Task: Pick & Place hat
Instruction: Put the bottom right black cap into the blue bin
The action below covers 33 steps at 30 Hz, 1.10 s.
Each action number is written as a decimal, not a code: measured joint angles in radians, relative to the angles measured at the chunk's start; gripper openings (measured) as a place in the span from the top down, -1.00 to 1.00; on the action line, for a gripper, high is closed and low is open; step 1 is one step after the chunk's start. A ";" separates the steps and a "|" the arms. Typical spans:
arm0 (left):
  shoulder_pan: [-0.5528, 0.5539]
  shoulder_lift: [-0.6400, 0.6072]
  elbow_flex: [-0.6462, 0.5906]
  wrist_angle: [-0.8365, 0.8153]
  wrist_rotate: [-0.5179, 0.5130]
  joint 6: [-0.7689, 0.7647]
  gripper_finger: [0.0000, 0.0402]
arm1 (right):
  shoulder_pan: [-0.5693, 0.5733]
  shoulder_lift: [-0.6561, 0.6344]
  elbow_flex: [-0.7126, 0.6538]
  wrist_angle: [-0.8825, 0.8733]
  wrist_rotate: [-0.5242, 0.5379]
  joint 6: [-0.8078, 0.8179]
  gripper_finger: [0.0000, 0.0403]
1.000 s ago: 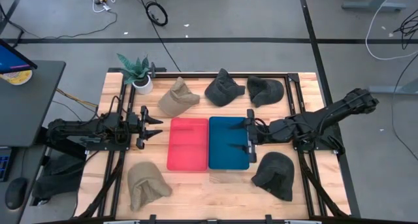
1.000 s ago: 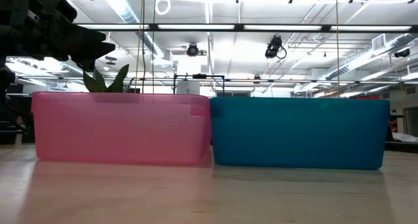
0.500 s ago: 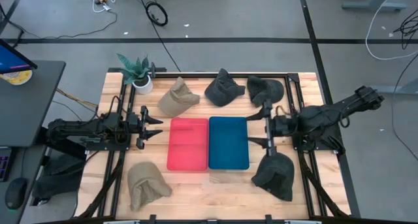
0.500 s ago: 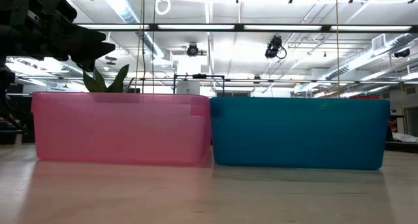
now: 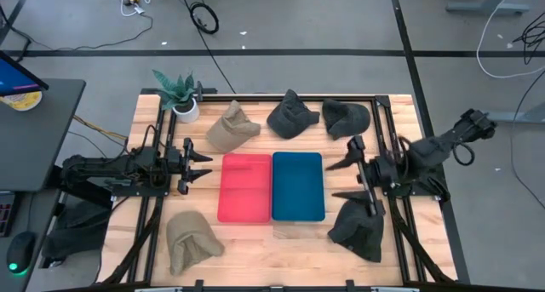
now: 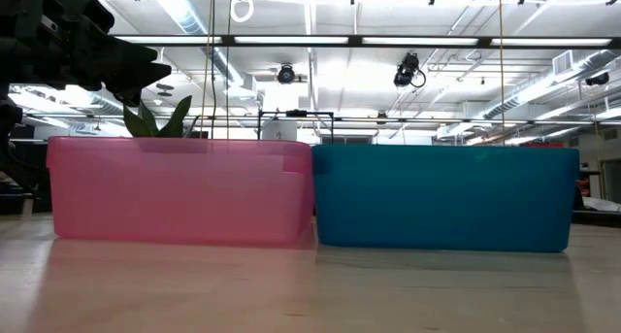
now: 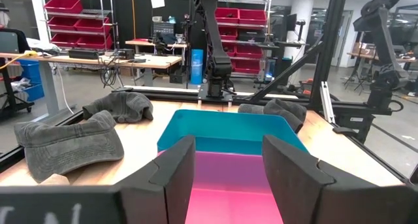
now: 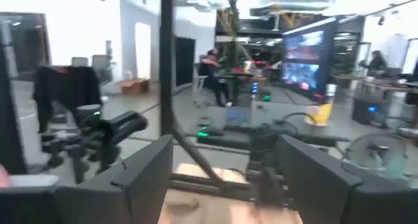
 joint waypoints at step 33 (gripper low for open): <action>0.000 0.000 0.000 0.000 0.000 -0.001 0.09 | 0.345 0.543 0.506 -1.610 -0.077 1.455 -0.39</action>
